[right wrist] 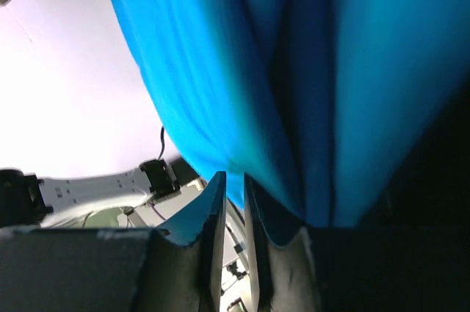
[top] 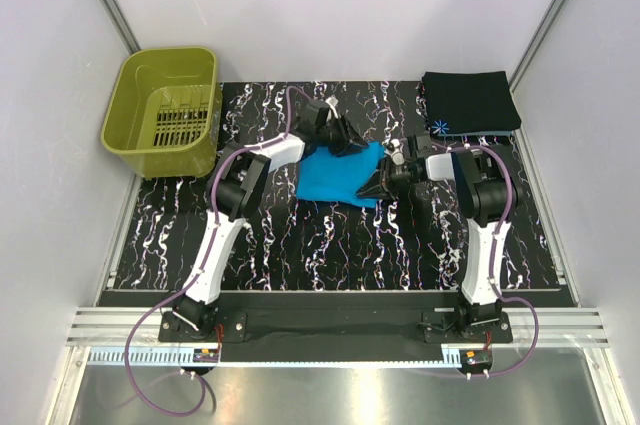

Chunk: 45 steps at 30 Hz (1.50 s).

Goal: Fold and stack the t-shirts
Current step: Fold the tshirt, then neatly place the folded tshirt to the corner

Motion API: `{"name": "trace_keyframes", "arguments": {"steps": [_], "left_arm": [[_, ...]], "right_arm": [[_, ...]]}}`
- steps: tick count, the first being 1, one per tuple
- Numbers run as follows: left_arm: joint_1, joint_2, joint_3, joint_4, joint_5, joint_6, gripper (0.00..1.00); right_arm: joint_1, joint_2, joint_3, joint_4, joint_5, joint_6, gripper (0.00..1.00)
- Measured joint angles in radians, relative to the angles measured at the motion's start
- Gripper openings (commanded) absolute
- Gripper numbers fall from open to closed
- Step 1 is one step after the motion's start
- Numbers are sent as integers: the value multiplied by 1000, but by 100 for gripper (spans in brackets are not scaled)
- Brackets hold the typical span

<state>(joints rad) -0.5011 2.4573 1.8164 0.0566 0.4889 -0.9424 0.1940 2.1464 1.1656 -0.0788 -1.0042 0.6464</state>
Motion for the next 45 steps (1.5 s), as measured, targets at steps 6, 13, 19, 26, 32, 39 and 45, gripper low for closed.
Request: {"name": "trace_keyframes", "arguments": {"steps": [6,13,19,26,32,39,45], "left_arm": [[13,21,56,-35,-2,23,42],[24,-8,58,-154,-9,91,51],[14,-393,-272,-225,-107,107,64],[-153,-929,-657,-105,-302,-111,74],[-392,-1004,-1065,125,-544,-498,75],[-483,-755,-1094,298,-777,-766,74],[-538,-609,-988,336,-917,-954,65]], "right_arm": [[-5,-120,-185,29,15,2,28],[-20,-218,-217,-20,64,20,50],[-36,-459,-186,-156,156,66,71],[-102,-595,-56,-367,309,30,82],[-145,-588,118,-565,437,-60,87],[-161,-586,245,-665,510,-156,88],[-171,-578,241,-727,542,-208,89]]}}
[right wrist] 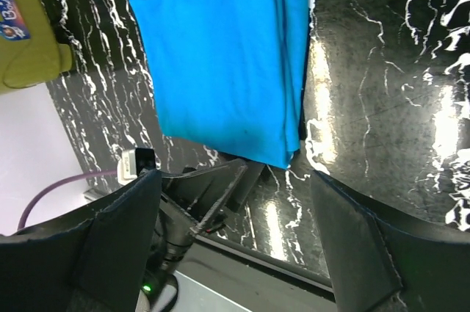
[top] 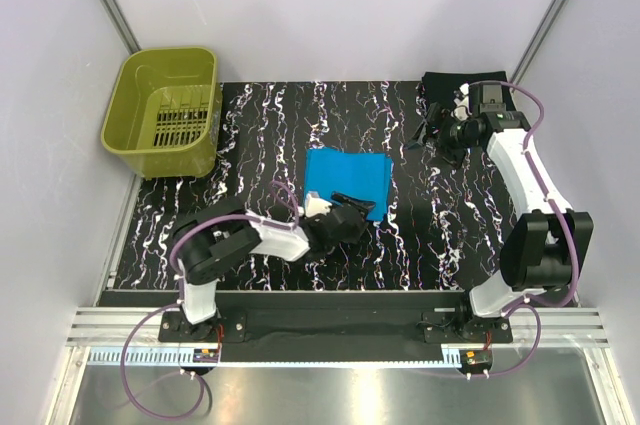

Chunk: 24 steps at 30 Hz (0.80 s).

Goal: Fold and stack the t-shirts
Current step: Neatly place the folded tshirt to the corner

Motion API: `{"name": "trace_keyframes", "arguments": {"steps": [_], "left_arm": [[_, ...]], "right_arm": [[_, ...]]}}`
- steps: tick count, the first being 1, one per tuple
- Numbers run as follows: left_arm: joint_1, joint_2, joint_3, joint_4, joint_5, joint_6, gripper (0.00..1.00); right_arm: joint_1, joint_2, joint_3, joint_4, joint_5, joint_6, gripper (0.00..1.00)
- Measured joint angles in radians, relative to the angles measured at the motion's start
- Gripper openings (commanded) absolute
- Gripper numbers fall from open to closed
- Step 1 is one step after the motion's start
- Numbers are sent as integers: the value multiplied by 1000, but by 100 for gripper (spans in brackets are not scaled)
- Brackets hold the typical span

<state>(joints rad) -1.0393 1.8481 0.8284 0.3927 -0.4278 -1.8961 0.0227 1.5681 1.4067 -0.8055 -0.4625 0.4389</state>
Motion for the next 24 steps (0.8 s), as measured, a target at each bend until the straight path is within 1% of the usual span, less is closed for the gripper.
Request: {"name": "trace_keyframes", "arguments": {"steps": [5,9,10,11,12,16,18,19,20,24], "left_arm": [[-60,86,66,-39,-81,-72,58],[-79,111,91,-53,-121,-99,54],[-79,113,91,-53,-129,-104,50],[-79,114,91,-55,-136,-108,48],[-78,118,91,-56,-144,-108,47],[-70,146,92,-27,-172,-122,35],[-66,165,92,1,-181,-125,27],[-65,172,93,11,-183,-124,24],[-64,179,93,23,-183,-124,16],[-48,182,54,109,-163,-121,4]], "right_arm": [[-6,16,3,-11,10,-34,89],[-6,78,40,-23,13,-51,90],[-6,97,51,-23,13,-53,91],[-6,112,62,-24,13,-55,97],[-6,130,73,-24,13,-58,99],[-6,192,113,-26,5,-74,100],[-7,221,134,-26,-9,-82,100],[-7,238,146,-26,-21,-89,100],[-8,257,158,-27,-37,-97,100],[-9,343,204,-26,-108,-130,100]]}}
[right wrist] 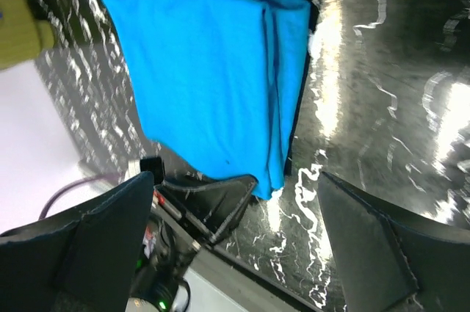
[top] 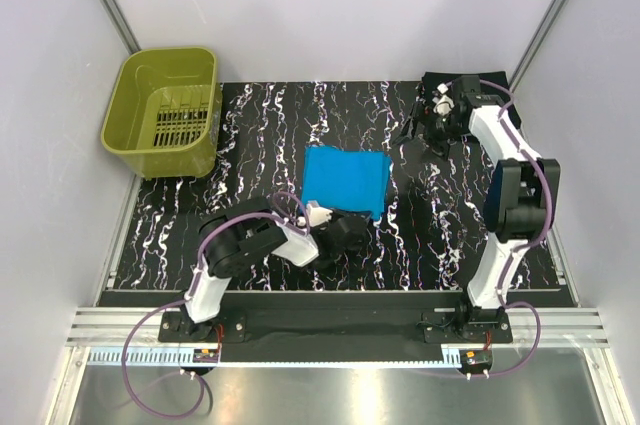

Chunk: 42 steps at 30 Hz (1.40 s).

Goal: Fold and stack the t-shirts
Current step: Neatly place the folded tshirt to the corner

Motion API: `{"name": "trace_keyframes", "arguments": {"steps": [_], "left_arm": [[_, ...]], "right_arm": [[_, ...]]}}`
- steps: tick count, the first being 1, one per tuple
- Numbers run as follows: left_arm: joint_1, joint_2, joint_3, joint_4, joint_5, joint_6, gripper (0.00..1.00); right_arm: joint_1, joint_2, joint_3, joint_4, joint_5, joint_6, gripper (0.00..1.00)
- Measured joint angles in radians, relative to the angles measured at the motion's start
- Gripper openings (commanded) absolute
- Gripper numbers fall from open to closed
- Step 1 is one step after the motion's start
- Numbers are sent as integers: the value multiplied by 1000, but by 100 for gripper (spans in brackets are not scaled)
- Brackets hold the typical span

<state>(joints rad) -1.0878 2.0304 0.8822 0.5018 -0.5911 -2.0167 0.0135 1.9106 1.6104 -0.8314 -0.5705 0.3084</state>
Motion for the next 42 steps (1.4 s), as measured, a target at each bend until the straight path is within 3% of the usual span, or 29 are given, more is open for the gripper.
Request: {"name": "trace_keyframes", "arguments": {"steps": [13,31,36,41,42], "left_arm": [[77,-146,-100,133,142,3,1],[124,-212,-144,145,241,11,0],[134,-229,-169,145,260,19,0],[140,-243,-178,149,270,21,1],[141,-244,-180,151,271,22,2]], "right_arm": [[8,234,21,17,-241,-50,100],[57,206,-266,280,-354,119,96],[93,222,-265,397,-355,212,88],[118,254,-258,521,-347,315,72],[120,261,-256,537,-345,328,64]]}}
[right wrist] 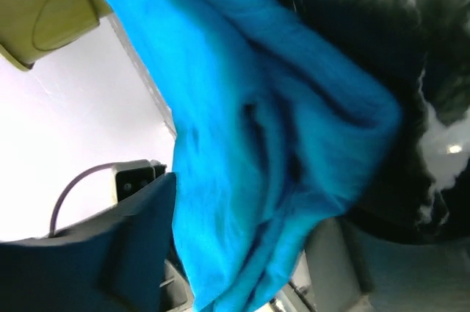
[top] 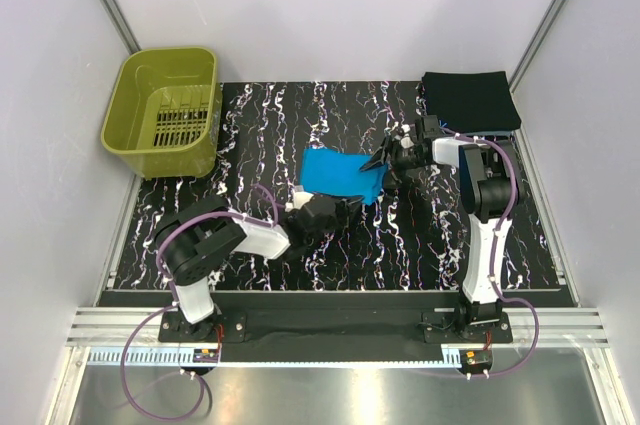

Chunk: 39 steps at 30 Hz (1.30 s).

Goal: Fold and stack the t-shirts
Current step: Neatly place the folded tshirt to the corner

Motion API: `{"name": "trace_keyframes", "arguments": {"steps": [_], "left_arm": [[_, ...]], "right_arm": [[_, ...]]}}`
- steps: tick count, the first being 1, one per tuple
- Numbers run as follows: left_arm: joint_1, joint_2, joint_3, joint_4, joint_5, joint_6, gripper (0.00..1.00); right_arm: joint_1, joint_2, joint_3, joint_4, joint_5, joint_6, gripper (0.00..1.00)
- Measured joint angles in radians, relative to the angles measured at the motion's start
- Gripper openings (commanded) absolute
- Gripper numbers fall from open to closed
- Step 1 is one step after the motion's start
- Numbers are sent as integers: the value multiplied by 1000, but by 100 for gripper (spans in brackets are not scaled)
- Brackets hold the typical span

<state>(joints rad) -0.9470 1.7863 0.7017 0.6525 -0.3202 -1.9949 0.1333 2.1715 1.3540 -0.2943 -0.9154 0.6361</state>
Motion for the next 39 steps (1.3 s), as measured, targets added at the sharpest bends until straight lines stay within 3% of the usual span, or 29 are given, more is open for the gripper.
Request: {"name": "trace_keyframes", "arguments": {"steps": [3,4,7,8,9,11,12,15,21,28,33,39], "left_arm": [[2,0,-8,2,6,0,5],[3,0,-10,2,11,1,6],[5,-5,-24,15,32,10,18],[6,-6,-27,20,39,16,30],[8,-7,-31,28,56,29,35],[8,-19,-39,32,107,59,40],[9,-29,-41,29,138,88,48],[13,-88,-40,-39,249,225,54],[36,-296,-18,-290,423,603,54],[98,-513,-18,-509,437,957,54],[105,-543,-34,-557,437,1074,54],[130,-543,-81,-568,446,1107,54]], "right_arm": [[3,8,1,36,38,21,43],[3,8,1,44,57,24,28],[3,8,0,53,84,23,0],[3,8,-1,53,88,18,0],[4,8,-4,58,98,16,0],[4,4,-13,64,127,6,0],[4,-2,-17,56,143,-6,0],[4,-44,-19,-11,209,-74,0],[4,-206,-19,-239,436,-293,0],[-14,-390,7,-477,772,-522,0],[-63,-401,128,-554,950,-626,0],[-87,-340,359,-578,1075,-723,0]]}}
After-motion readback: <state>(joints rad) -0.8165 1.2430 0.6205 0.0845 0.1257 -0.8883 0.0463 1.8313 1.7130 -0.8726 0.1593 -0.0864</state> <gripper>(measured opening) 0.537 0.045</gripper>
